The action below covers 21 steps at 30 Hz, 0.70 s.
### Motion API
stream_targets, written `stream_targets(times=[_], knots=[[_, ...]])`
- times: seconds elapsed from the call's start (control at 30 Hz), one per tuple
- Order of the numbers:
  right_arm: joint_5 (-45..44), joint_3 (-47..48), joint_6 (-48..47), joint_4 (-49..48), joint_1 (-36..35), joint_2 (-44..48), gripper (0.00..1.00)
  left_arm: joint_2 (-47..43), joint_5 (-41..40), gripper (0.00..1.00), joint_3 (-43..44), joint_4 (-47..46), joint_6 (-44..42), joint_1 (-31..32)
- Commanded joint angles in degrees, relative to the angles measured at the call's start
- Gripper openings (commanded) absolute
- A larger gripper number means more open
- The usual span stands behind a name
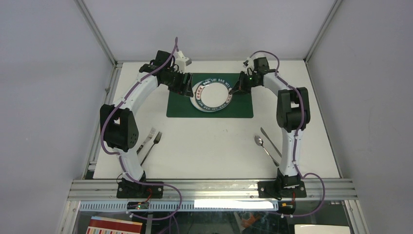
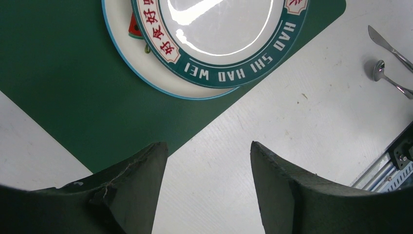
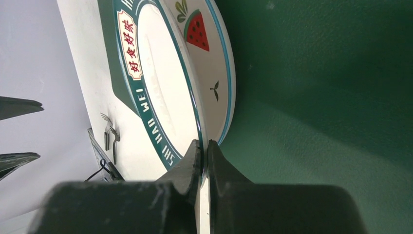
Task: Set the dinner table for one person
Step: Place the plate on the napkin.
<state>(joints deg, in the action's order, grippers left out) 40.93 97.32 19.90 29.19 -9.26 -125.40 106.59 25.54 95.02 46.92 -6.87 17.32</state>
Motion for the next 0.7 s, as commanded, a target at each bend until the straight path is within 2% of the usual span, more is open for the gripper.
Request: stream_targets(times=[0.0, 0.67], knots=[[1.3, 4.1, 1.0, -2.1, -2.0, -0.2, 0.00, -1.8, 0.0, 0.66, -0.2, -1.8, -0.6, 0.4], [-1.0, 6.2, 0.6, -1.4, -3.8, -3.8, 0.00, -2.6, 0.6, 0.66, -0.8, -1.8, -0.9, 0.4]])
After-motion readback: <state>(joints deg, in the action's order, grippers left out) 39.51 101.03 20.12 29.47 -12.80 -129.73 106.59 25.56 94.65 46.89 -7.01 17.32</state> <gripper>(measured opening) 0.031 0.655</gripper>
